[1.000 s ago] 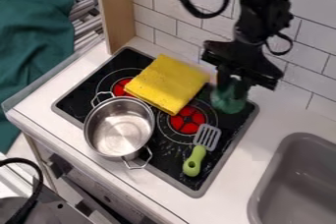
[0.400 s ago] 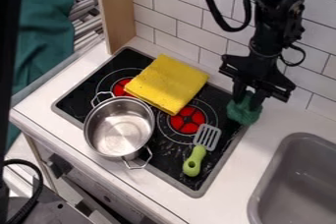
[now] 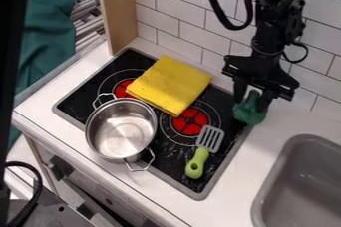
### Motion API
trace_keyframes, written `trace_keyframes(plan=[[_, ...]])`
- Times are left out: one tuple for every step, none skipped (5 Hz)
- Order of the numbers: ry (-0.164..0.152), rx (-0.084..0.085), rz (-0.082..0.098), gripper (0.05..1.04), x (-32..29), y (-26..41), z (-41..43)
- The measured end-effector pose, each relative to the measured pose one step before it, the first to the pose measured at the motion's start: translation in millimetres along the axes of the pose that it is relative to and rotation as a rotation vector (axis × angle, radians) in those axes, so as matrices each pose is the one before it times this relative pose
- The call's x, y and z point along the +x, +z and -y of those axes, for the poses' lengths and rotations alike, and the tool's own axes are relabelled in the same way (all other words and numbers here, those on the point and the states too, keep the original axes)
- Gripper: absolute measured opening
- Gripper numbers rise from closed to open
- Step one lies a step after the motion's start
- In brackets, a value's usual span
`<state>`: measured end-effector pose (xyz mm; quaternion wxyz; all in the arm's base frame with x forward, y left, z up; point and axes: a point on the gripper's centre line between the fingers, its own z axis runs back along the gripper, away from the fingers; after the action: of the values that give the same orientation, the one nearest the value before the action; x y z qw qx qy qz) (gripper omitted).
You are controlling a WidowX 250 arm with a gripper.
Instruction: Move the broccoli from the yellow cloth to the upper right corner of the stove
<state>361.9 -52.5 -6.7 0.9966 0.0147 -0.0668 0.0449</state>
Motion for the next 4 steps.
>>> trace_keyframes(plan=[[0.0265, 0.0035, 0.0405, 0.933, -1.00, 18.58, -8.44], [0.0216, 0.0001, 0.0615, 1.019, 0.85, 21.64, -10.69], [0.0250, 0.0157, 0.0529, 1.010, -4.47, 30.16, -10.01], [-0.0221, -0.0323, -0.0384, 1.009, -9.26, 0.25, -7.13]])
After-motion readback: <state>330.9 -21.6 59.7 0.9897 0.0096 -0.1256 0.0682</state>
